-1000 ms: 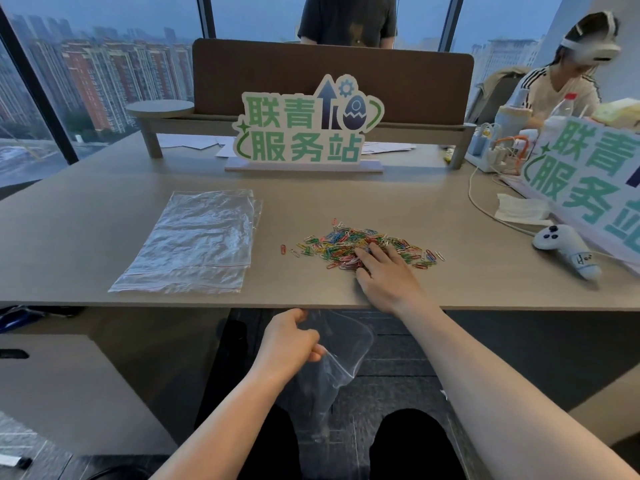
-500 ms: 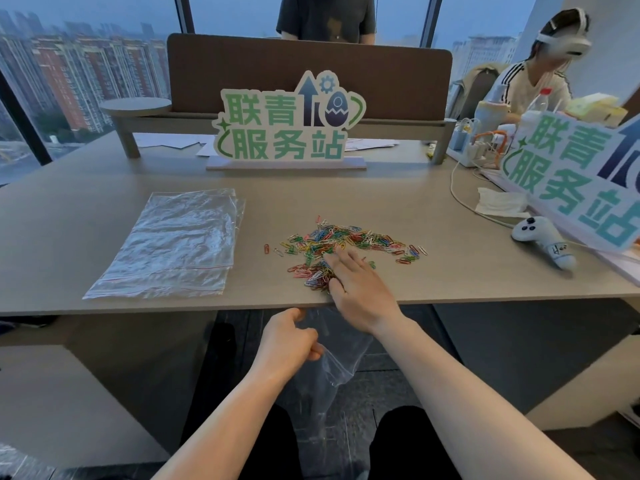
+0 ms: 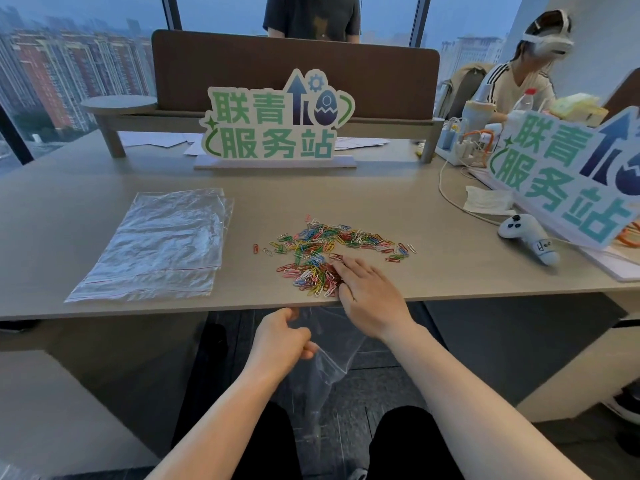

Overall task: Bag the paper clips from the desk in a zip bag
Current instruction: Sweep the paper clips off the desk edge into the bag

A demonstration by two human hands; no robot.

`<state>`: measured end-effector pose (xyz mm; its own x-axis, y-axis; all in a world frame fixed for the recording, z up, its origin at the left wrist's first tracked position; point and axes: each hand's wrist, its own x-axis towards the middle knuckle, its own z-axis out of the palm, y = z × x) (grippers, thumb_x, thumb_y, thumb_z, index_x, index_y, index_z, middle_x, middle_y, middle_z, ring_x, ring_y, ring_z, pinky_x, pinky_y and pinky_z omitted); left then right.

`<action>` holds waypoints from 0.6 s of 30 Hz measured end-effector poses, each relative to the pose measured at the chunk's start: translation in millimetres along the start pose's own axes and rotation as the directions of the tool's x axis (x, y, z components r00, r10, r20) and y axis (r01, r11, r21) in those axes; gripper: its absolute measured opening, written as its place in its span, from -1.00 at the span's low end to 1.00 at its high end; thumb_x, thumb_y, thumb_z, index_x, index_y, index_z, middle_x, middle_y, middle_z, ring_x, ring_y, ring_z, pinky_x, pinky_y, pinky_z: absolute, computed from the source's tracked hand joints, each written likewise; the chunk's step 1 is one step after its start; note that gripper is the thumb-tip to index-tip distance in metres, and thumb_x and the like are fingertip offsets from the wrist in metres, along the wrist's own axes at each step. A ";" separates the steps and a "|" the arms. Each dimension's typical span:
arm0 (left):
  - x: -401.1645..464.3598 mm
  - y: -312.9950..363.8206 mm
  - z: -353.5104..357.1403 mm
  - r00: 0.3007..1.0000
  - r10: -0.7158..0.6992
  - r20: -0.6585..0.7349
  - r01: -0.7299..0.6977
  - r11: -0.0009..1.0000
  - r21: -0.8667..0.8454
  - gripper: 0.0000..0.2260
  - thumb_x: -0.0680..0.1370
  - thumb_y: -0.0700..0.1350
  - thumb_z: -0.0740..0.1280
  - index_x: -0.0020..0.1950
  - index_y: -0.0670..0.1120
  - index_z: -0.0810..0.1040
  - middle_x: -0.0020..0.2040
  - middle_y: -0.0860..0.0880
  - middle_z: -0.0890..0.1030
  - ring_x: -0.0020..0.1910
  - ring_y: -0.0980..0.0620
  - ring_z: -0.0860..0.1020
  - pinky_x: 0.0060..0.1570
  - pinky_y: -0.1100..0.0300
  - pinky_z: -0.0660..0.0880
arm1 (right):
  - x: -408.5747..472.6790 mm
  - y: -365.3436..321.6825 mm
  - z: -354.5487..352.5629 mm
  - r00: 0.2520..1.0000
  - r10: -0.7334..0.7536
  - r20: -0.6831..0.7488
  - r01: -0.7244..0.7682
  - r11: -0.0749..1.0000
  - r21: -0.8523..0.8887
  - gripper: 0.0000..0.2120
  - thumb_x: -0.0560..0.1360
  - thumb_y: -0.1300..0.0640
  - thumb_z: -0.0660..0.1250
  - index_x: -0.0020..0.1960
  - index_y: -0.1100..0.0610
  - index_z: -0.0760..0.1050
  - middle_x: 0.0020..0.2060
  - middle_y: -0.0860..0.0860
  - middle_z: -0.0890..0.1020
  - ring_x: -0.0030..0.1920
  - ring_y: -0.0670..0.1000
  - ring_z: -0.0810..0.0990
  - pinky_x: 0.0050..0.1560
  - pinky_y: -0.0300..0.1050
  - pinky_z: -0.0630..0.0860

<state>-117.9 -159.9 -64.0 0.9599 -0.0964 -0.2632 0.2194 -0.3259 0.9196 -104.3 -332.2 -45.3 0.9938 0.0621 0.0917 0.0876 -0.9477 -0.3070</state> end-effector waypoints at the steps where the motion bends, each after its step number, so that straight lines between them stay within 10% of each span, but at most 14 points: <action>1: 0.1 -0.1 0.4 1.000 0.000 0.000 0.000 1.000 -0.001 -0.47 0.48 -0.37 0.24 0.46 -0.23 0.30 0.36 -0.08 0.45 -0.29 -0.03 0.70 -0.34 0.22 0.61 | -2.7 -1.8 1.6 1.000 -0.006 -0.010 0.006 1.000 0.007 -0.50 0.64 0.01 -0.06 0.57 -0.06 0.00 0.57 -0.05 0.07 0.56 -0.05 -0.05 0.51 -0.10 -0.13; 18: -2.7 -1.2 -0.7 1.000 0.024 0.006 -0.024 0.999 -0.049 -0.56 0.50 -0.35 0.25 0.38 -0.17 0.41 -0.05 0.12 0.55 -0.30 -0.02 0.70 -0.28 0.16 0.63 | -36.7 -35.3 13.5 0.999 0.013 -0.033 -0.012 0.999 0.042 -0.49 0.64 0.00 -0.08 0.57 0.08 0.01 0.57 -0.02 0.03 0.56 -0.07 -0.08 0.53 -0.10 -0.18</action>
<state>-120.6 -158.5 -64.1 0.9638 -0.1101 -0.2427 0.2047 -0.2771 0.9388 -142.9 -296.8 -50.6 0.9921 0.0396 0.1189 0.0789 -0.9344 -0.3475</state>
